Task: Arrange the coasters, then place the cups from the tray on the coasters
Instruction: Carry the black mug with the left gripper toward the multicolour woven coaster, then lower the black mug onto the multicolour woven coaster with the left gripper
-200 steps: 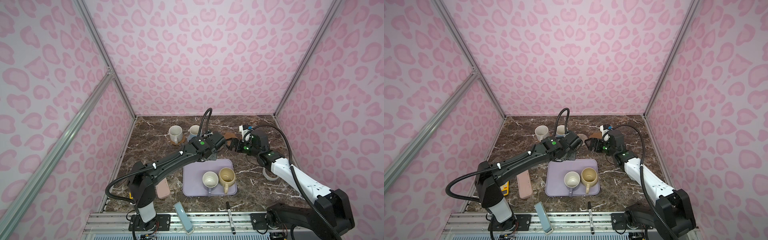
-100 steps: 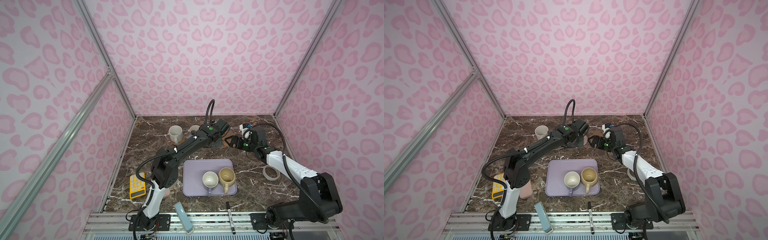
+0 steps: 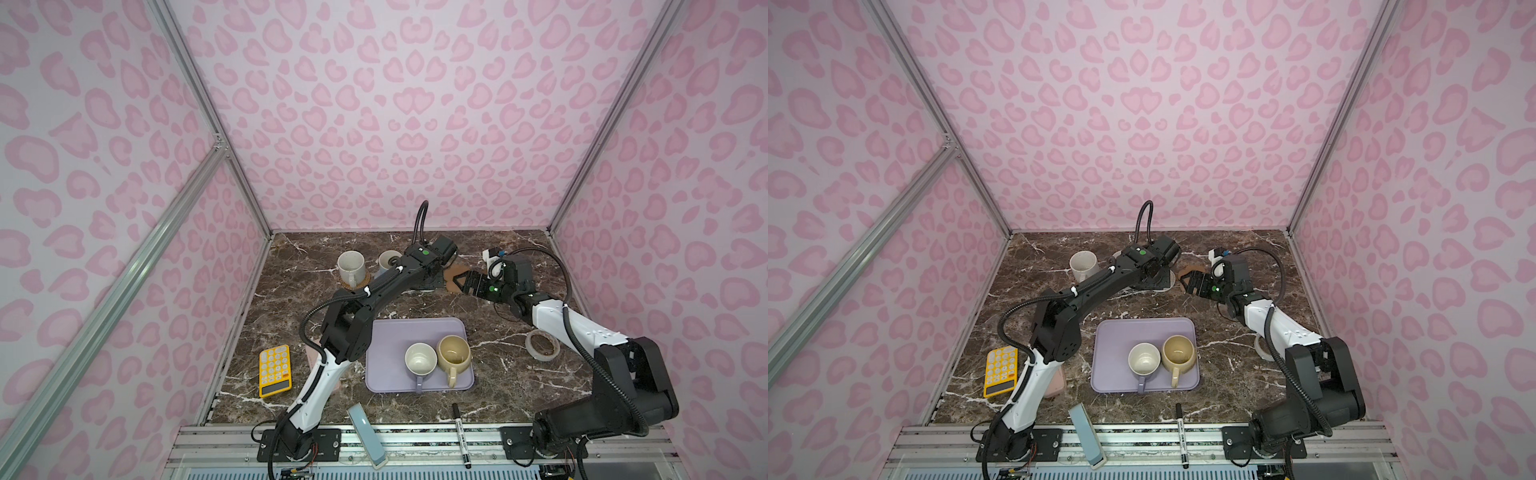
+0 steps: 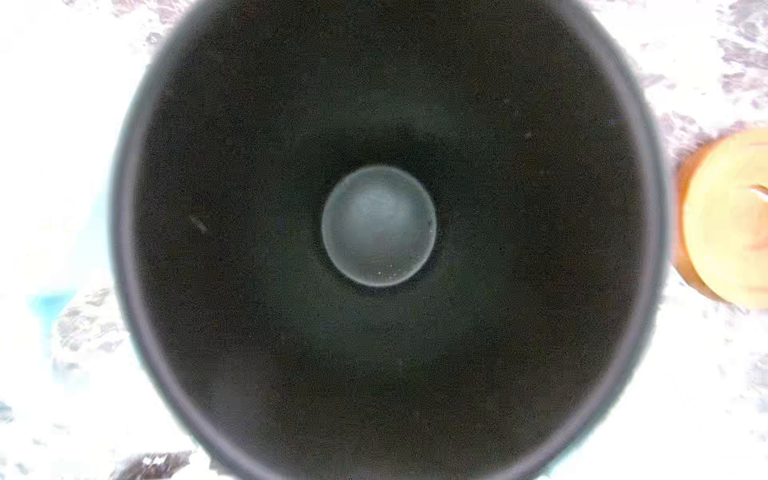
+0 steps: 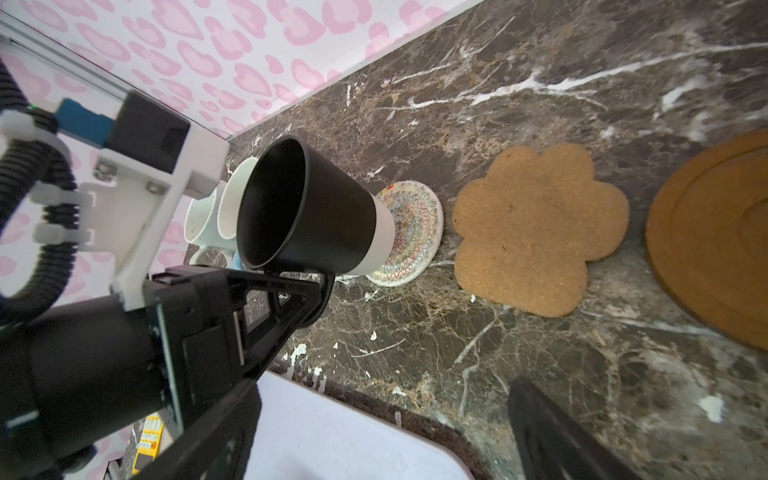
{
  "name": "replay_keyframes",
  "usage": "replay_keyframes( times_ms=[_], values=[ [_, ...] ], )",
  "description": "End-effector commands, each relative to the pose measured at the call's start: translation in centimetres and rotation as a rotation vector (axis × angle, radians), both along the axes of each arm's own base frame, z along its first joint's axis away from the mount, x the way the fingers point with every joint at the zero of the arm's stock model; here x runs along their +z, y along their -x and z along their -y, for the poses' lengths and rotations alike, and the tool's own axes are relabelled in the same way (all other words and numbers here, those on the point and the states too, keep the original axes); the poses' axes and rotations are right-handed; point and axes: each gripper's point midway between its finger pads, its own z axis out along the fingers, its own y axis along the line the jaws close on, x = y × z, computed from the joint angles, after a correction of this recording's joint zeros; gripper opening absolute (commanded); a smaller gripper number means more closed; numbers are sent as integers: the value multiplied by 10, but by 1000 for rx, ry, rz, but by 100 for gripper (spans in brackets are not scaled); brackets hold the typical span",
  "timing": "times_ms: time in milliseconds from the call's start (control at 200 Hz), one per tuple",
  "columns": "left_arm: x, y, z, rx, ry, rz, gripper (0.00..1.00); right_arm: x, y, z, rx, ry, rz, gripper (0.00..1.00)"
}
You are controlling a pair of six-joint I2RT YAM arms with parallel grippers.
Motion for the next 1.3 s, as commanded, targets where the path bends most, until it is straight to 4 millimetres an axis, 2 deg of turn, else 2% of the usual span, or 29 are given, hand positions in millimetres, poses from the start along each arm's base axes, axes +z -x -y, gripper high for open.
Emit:
replay_keyframes(
  times_ms=[0, 630, 1040, 1295],
  values=[
    [3, -7, 8, 9, 25, 25, 0, -1, -3, -1, 1, -10, 5, 94],
    [-6, -18, 5, 29, -16, 47, 0, -6, -1, -3, 11, -14, -5, 94],
    [-13, -19, 1, 30, -32, 36, 1, -8, 0, -3, 14, -13, -12, 94],
    [-19, -17, 7, 14, -11, 16, 3, -11, 1, -2, 13, -10, -18, 94]
  ],
)
